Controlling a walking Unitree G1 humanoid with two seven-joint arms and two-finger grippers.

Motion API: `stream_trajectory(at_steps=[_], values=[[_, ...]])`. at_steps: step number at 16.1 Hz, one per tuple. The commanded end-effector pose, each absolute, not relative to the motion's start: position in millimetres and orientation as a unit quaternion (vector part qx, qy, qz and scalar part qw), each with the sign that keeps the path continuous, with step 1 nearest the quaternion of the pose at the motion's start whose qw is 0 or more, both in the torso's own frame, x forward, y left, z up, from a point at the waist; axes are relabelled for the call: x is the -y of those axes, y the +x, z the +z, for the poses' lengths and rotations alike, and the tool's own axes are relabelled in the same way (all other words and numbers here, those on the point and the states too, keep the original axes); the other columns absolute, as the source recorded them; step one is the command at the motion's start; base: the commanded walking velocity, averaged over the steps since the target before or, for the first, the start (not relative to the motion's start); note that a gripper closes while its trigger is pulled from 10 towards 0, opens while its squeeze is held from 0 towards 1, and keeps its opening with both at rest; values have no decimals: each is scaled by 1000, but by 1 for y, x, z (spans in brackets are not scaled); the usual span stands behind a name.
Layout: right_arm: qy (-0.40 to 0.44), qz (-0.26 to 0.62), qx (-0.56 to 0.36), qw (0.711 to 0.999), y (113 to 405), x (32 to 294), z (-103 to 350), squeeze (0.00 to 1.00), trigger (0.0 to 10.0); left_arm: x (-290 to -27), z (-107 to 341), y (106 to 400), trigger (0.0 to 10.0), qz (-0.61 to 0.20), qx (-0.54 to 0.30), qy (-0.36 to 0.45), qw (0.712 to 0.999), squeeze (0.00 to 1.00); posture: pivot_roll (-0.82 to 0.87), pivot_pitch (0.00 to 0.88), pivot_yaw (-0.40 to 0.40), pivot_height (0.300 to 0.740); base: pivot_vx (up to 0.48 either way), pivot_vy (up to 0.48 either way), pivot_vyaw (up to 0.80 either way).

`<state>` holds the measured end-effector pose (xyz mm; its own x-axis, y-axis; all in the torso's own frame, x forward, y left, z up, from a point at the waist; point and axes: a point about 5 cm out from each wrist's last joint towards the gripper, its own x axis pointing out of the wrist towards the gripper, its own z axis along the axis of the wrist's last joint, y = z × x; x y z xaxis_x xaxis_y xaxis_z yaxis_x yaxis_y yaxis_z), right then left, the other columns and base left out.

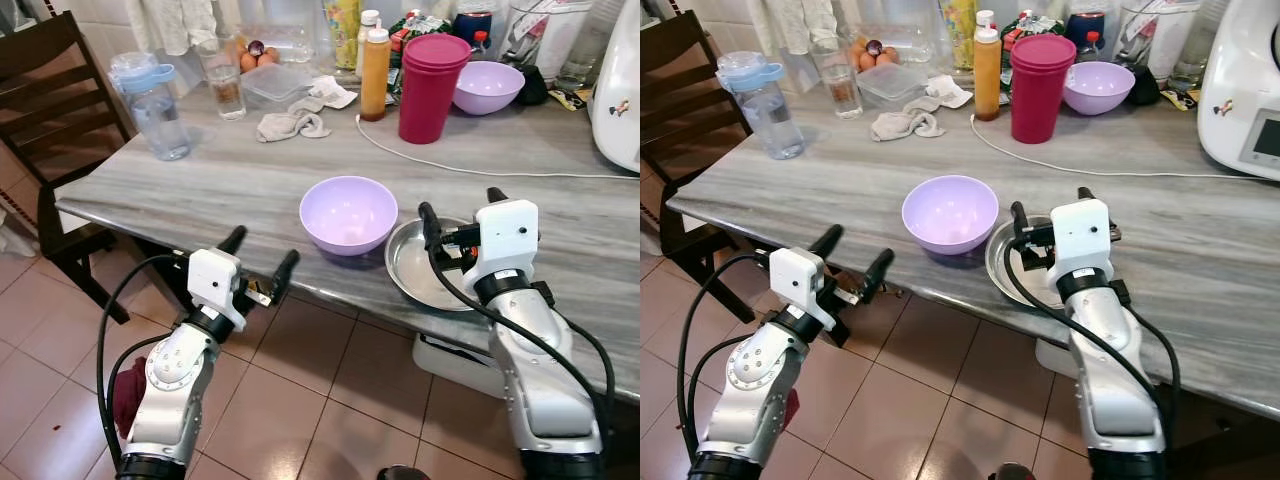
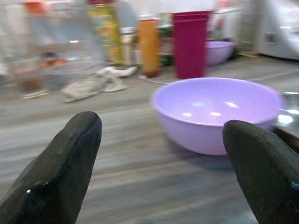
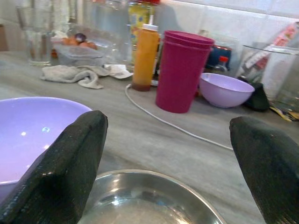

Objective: Setting the table

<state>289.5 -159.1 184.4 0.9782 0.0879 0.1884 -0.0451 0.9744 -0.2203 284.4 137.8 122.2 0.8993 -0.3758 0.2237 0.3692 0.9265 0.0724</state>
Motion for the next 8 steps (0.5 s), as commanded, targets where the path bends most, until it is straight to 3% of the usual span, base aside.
stream_trajectory(at_steps=[1, 3, 8], values=[[-101, 27, 97, 990, 287, 157, 182, 0, 10000, -144, 117, 286, 10000, -146, 102, 27, 984, 0, -260, 92, 64, 740, 0, 0, 0], [-92, 35, 86, 991, 289, 149, 174, 0, 10000, -151, 114, 286, 10000, -90, 88, 39, 991, 0, -247, 97, 61, 740, 0, 0, -672], [-85, 33, 87, 992, 291, 147, 171, 0, 10000, -159, 119, 287, 10000, -39, 90, 76, 992, 0, -206, 86, 53, 740, 0, 0, -781]])
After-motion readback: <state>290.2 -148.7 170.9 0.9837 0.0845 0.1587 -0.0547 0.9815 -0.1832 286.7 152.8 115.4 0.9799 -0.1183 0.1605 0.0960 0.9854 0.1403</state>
